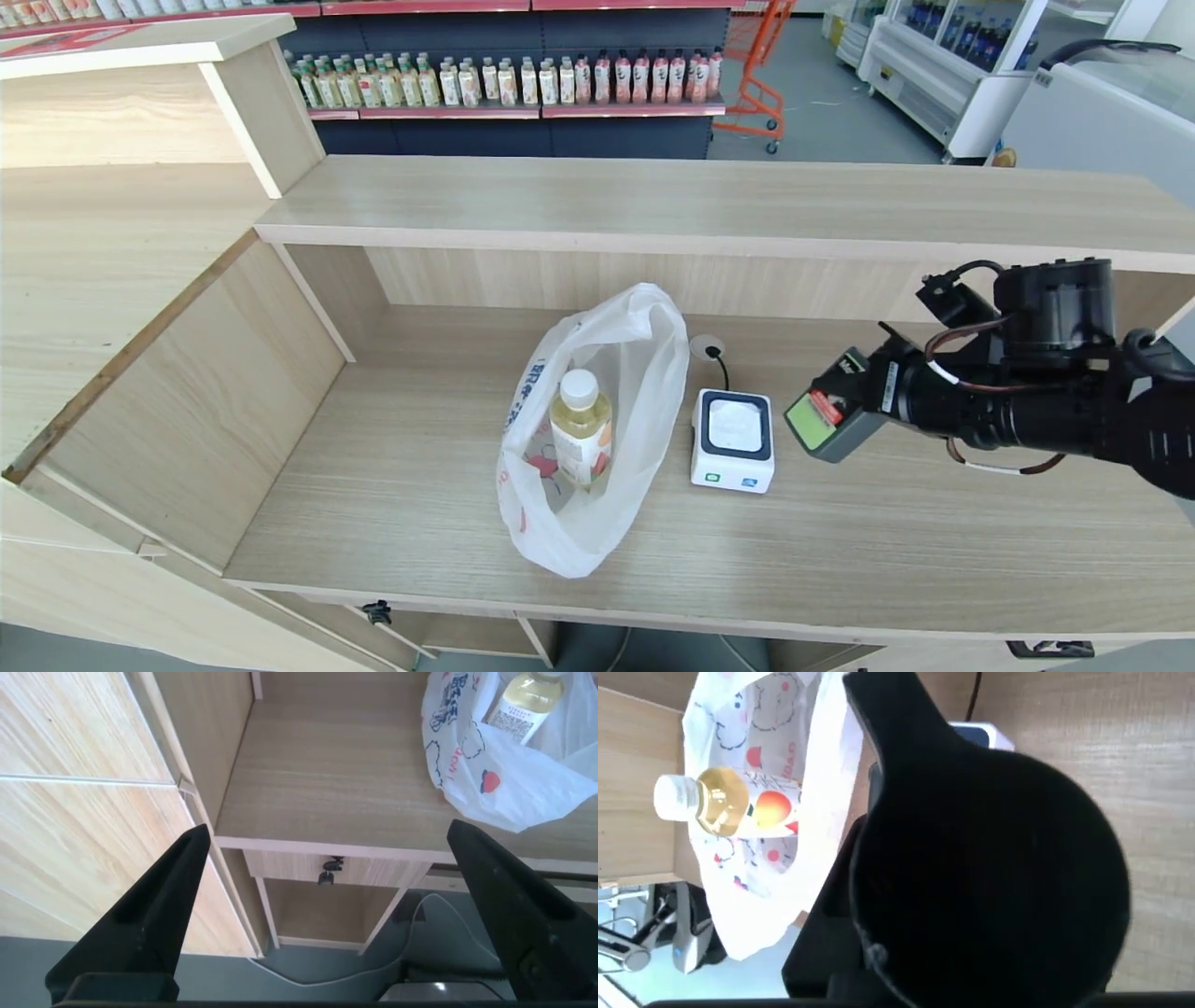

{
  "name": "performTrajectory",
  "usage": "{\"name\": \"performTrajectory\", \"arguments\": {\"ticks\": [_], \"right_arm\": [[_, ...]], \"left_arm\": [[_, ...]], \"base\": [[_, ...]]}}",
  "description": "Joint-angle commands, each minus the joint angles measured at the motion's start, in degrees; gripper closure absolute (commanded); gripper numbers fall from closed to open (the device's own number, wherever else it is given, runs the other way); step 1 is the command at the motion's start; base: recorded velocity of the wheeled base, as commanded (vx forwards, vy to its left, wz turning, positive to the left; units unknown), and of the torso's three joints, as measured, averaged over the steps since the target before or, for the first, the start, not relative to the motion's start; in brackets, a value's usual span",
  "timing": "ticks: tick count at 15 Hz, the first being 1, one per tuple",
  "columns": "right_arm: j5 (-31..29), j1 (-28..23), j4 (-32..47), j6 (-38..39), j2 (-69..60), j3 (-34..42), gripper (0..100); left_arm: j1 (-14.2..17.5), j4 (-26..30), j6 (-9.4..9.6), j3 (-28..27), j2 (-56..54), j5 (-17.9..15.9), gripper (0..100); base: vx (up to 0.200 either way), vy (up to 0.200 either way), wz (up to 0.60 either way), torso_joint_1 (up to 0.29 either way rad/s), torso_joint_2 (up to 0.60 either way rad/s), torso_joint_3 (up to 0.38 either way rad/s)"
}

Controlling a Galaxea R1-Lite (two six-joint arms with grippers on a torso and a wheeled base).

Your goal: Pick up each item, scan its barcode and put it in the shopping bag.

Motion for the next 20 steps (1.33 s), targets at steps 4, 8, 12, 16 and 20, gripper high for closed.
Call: {"name": "performTrajectory", "arguments": {"ticks": [4, 8, 12, 16, 20], "right_arm": [[-3.55, 3.59, -14.38, -2.61, 14.26, -0.22, 100], [-3.37, 3.95, -18.25, -2.43, 19.18, -1.98, 100], [-3.2, 4.03, -19.56, -2.26, 21.03, -3.91, 100], [-3.11, 4.3, -19.65, -2.17, 21.47, -4.44, 100], [-2.67, 2.63, -18.25, 11.72, 8.11, -0.13, 100]], "left_arm": [[0.0, 0.0, -0.01, 0.0, 0.09, 0.01, 0], [0.0, 0.0, -0.01, 0.0, 0.09, 0.01, 0], [0.0, 0.0, -0.01, 0.0, 0.09, 0.01, 0], [0.0, 0.0, -0.01, 0.0, 0.09, 0.01, 0], [0.0, 0.0, -0.01, 0.0, 0.09, 0.01, 0]], "base": [[0.0, 0.0, 0.0, 0.0, 0.0, 0.0], [0.0, 0.0, 0.0, 0.0, 0.0, 0.0], [0.0, 0.0, 0.0, 0.0, 0.0, 0.0], [0.0, 0.0, 0.0, 0.0, 0.0, 0.0], [0.0, 0.0, 0.0, 0.0, 0.0, 0.0]]}}
